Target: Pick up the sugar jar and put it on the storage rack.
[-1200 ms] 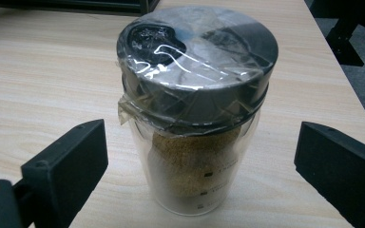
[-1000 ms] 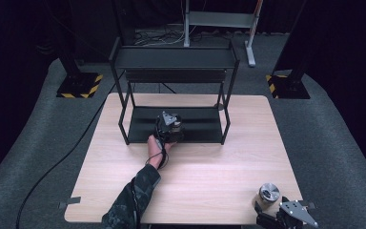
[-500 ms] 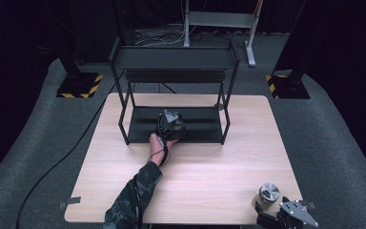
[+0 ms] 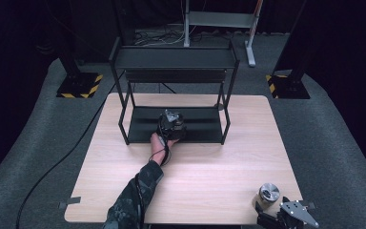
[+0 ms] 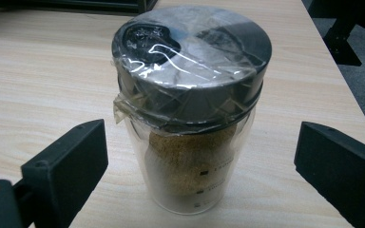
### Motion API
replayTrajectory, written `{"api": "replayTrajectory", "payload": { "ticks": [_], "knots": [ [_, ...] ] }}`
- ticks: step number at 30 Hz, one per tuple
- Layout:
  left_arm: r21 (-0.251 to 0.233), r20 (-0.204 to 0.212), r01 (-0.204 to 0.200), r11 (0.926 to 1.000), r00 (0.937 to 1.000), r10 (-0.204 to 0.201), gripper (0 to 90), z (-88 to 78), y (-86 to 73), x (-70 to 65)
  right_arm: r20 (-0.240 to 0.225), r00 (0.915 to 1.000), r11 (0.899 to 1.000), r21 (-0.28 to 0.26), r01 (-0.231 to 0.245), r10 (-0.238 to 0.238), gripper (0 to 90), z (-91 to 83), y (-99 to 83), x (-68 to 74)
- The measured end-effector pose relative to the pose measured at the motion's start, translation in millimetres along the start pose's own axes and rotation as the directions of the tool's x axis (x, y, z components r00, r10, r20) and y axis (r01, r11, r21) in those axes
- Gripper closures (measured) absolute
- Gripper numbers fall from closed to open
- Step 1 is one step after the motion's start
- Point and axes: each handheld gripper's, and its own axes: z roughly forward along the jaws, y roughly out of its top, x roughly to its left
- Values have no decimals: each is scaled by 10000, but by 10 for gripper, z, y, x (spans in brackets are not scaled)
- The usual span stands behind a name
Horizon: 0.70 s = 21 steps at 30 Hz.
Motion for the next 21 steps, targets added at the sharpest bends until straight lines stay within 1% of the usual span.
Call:
{"api": "replayTrajectory", "payload": {
  "ticks": [6,10,15,18,21],
  "knots": [
    [153,54,-6,9999,10000,5,295,23,49,41,13,10000,10000,-27,-22,22,27,-8,-2,-3],
    [235,2,-25,9997,10000,25,293,37,76,38,-5,10000,10000,-6,-6,6,27,-4,3,2],
    [506,-75,-199,9985,9998,203,287,68,140,24,7,10000,10000,-38,-11,11,27,-14,2,-3],
    [642,-88,-212,9977,9997,218,274,91,163,11,6,10000,10000,-47,-44,44,27,-15,-1,-8],
    [624,-122,-223,9978,9997,231,284,99,163,7,9,10000,10000,-25,-36,36,27,-13,2,-6]
  ]
}}
